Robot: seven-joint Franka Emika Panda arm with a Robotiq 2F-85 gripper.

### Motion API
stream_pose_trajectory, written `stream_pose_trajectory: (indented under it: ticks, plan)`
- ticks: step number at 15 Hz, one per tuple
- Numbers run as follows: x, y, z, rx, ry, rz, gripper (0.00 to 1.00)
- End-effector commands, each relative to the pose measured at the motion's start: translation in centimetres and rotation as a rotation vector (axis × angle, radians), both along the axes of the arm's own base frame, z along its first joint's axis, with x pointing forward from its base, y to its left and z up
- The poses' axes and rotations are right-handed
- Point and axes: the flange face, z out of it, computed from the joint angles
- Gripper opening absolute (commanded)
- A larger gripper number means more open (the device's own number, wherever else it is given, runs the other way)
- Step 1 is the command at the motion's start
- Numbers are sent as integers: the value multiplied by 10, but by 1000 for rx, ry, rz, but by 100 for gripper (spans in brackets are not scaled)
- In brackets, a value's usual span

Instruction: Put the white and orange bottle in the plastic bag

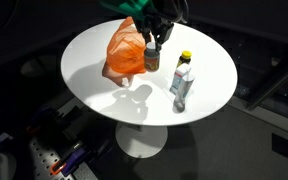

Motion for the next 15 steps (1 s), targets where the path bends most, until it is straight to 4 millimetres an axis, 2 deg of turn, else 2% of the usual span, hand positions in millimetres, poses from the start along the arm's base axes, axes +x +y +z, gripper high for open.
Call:
stream_pose_trajectory:
  ticks: [1, 5, 7, 8, 9, 13, 14, 15]
  plan:
    - [4, 25, 38, -34, -56, 43, 19]
    - [10, 58, 56, -45, -84, 141, 19]
    - [12, 67, 60, -45, -79, 172, 19]
    - [10, 64, 49, -35, -86, 140, 19]
    - [10, 68, 49, -35, -86, 146, 44]
    - [10, 66, 45, -34, -78, 143, 44]
    - [11, 67, 45, -36, -85, 153, 19]
    - [11, 69, 45, -37, -92, 167, 19]
